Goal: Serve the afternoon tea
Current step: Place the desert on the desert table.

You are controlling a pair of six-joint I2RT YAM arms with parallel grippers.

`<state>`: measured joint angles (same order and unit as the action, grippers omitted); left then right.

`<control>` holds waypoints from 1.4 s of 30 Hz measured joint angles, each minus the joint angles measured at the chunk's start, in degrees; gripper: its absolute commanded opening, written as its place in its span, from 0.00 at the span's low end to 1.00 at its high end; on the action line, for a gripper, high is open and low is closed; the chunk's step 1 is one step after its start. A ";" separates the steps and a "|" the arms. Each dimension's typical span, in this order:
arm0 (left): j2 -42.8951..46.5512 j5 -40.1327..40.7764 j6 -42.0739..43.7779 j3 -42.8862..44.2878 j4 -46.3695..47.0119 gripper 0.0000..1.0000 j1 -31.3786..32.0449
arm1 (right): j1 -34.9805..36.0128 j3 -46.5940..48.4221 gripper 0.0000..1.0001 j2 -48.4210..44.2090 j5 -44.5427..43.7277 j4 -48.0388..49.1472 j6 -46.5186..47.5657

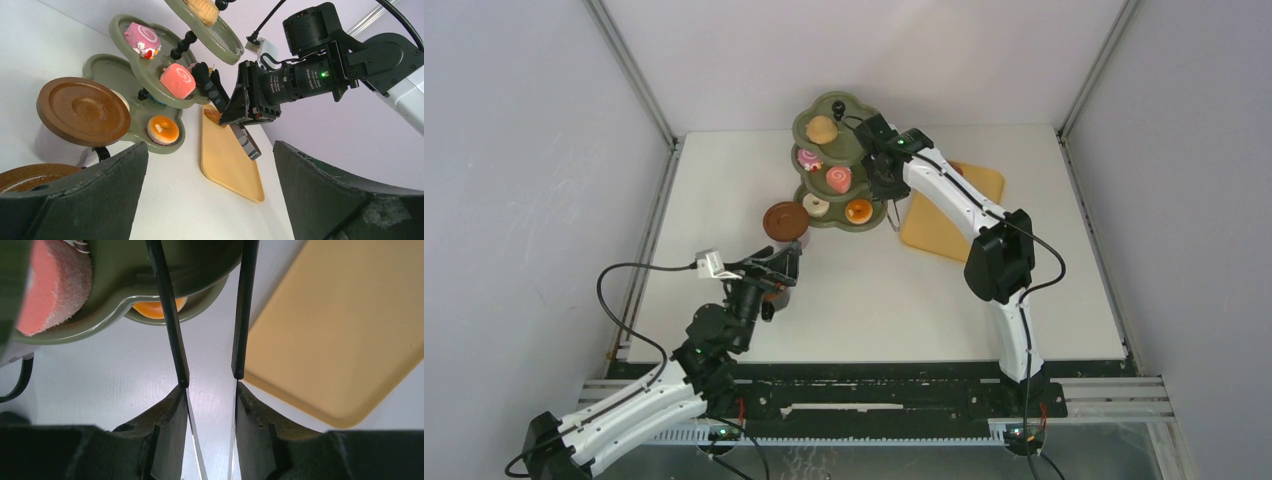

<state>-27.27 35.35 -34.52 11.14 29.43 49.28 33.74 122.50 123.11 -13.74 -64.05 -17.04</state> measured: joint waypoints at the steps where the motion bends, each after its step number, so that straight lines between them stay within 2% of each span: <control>1: -0.09 0.00 0.00 0.00 0.00 1.00 0.00 | 0.00 -0.22 0.45 0.00 0.11 0.04 0.00; 18: -0.13 -0.13 0.00 0.00 0.00 1.00 0.00 | 0.04 -1.57 0.47 -0.11 0.39 0.76 0.00; 33: -0.13 -0.24 -0.02 0.00 0.00 1.00 0.00 | 0.90 -4.81 0.46 -4.94 0.24 1.55 0.00; 42: -0.13 -1.05 -0.04 0.02 -0.02 1.00 0.00 | 1.77 -14.78 0.46 -12.35 -0.50 3.58 -0.22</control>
<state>-27.40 34.30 -34.57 11.16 29.41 49.28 35.51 107.72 110.76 -14.24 -60.47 -17.26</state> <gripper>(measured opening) 0.998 0.465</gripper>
